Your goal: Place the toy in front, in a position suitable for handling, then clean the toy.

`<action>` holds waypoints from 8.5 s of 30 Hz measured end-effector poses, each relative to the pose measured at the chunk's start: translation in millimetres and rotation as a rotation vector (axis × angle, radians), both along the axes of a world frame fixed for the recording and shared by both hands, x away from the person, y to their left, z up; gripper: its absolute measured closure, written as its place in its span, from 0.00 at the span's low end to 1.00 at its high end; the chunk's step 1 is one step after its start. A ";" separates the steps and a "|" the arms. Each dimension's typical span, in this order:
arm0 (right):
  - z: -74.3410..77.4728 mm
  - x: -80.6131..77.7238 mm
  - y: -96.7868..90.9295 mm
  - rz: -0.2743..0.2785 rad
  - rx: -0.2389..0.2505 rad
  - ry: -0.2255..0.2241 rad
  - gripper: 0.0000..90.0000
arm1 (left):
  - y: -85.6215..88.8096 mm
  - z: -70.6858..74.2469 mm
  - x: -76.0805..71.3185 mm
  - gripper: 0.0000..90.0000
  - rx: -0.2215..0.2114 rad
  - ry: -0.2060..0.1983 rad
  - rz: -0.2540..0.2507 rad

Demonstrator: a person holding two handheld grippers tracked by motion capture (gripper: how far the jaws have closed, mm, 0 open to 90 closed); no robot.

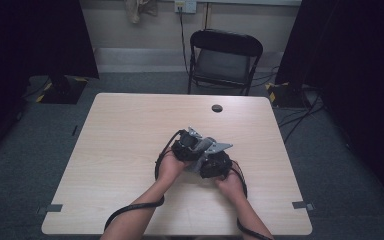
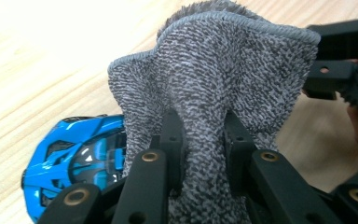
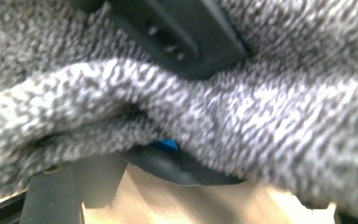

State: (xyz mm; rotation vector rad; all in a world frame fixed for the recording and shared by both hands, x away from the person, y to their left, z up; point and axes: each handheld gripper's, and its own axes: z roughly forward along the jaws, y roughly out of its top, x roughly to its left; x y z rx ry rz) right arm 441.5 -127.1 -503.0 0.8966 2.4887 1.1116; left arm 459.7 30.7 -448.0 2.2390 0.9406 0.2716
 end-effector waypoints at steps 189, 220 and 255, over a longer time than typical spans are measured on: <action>0.1 -0.1 0.1 -0.002 0.001 0.002 0.27 | -0.2 -0.6 -9.4 0.83 0.021 -0.008 -0.016; 0.1 0.0 -0.1 0.000 0.000 0.000 0.27 | 9.3 2.4 -1.6 0.83 0.035 -0.003 0.019; 0.1 -0.1 0.0 0.000 0.000 0.001 0.27 | 38.2 -1.8 28.1 0.82 0.025 0.016 0.128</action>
